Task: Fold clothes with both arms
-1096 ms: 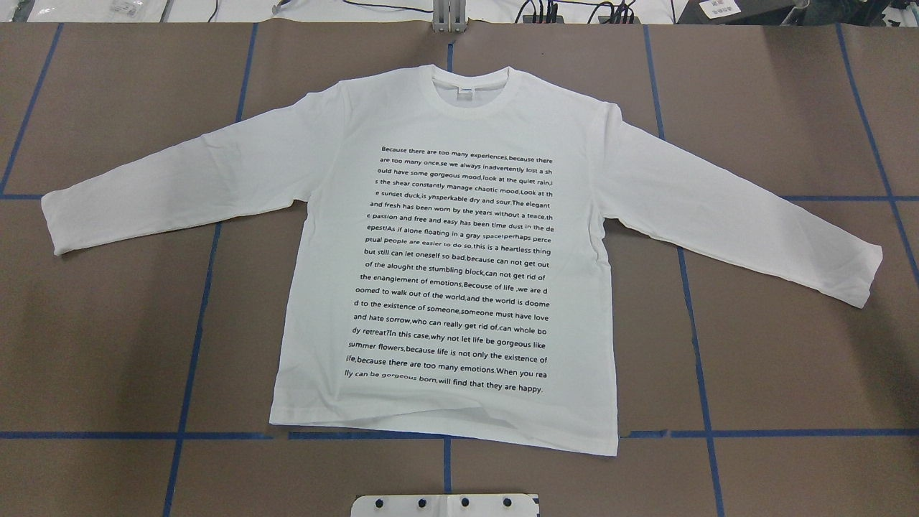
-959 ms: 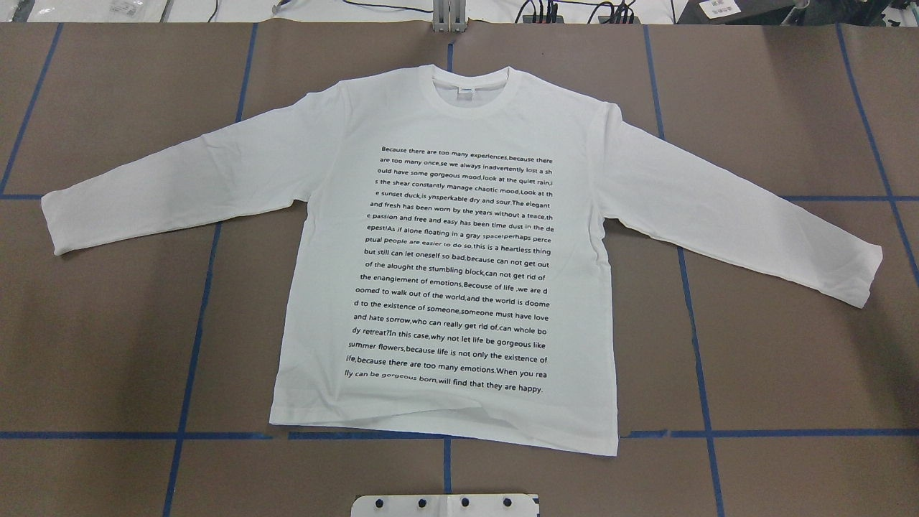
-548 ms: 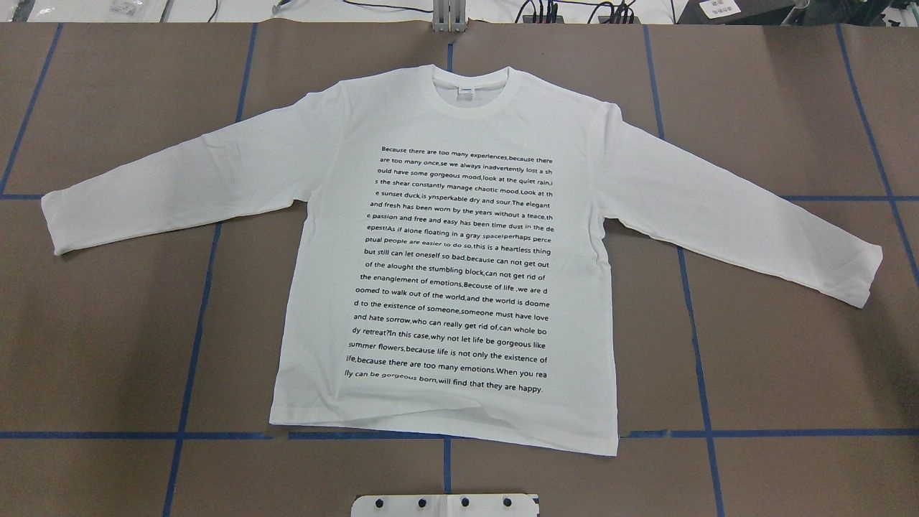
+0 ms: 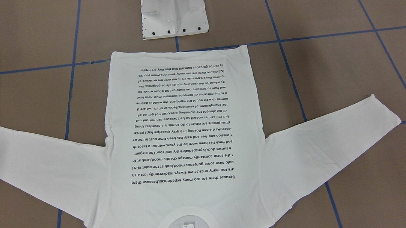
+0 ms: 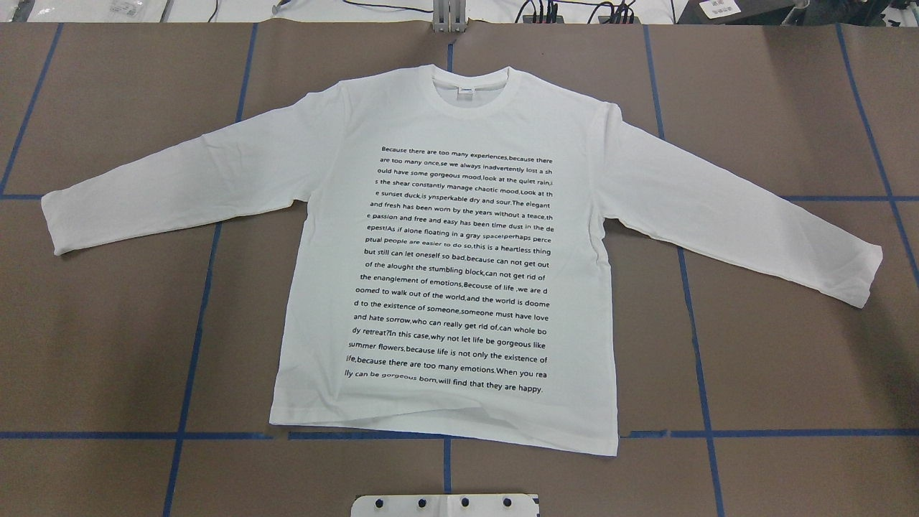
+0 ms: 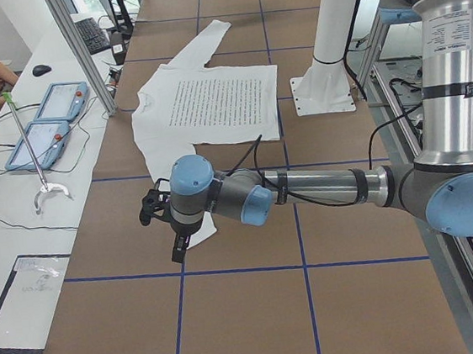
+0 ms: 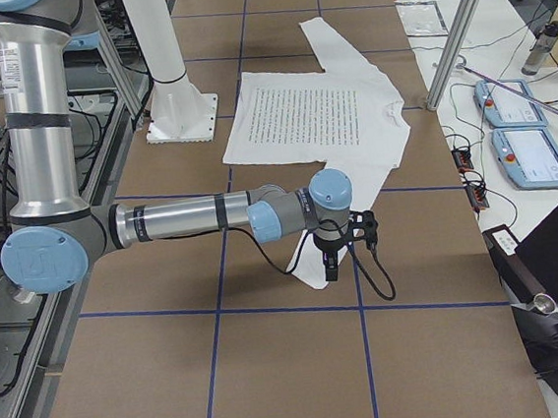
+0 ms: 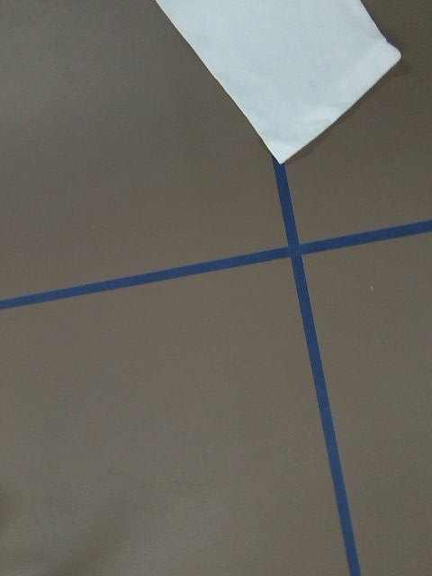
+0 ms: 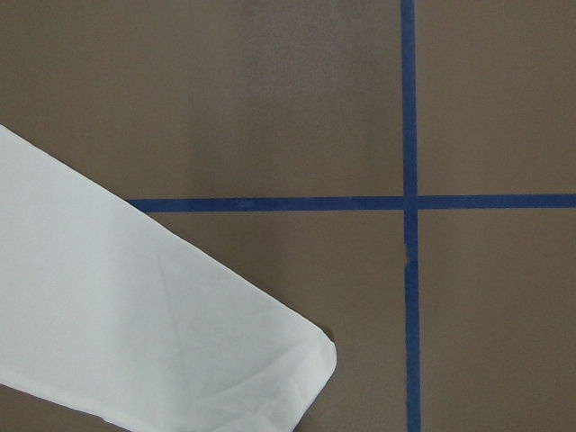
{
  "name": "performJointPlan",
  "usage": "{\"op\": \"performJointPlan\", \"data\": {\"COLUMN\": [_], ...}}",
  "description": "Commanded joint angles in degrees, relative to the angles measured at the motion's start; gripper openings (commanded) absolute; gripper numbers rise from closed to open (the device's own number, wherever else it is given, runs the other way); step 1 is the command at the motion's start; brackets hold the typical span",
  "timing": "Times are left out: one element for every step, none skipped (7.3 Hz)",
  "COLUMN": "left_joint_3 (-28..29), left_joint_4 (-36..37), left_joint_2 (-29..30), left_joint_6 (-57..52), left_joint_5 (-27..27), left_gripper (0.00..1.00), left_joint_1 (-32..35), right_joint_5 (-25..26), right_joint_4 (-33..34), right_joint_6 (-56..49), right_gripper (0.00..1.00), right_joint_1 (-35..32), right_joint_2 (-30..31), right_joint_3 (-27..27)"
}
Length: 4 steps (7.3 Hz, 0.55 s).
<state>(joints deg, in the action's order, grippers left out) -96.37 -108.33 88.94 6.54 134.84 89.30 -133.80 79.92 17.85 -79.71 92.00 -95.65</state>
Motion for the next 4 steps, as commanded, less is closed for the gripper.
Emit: {"op": "performJointPlan", "data": {"left_joint_3": [-1.5,-1.6,-1.7,-1.5], "left_joint_4": [0.5,0.3,-0.1,-0.2], "left_joint_2": [0.1,0.3,-0.3,-0.4], "left_joint_6": [2.1,3.9,3.8,3.9], "left_joint_5": [2.8,2.2,2.3,2.3], "left_gripper": [1.00,1.00,1.00,1.00], "left_joint_1": [-2.7,-3.3,-3.4,-3.4], "right_joint_5": [1.7,1.8,1.7,2.2], "right_joint_4": [-1.7,-7.9,-16.0,-19.8], "right_joint_6": [3.4,8.7,16.2,23.0], "right_gripper": [1.00,1.00,0.99,0.89], "right_joint_1": [2.3,3.0,5.1,7.4], "right_joint_2": [-0.2,-0.3,-0.2,-0.4], "right_joint_3": [2.6,5.8,8.9,11.7]}}
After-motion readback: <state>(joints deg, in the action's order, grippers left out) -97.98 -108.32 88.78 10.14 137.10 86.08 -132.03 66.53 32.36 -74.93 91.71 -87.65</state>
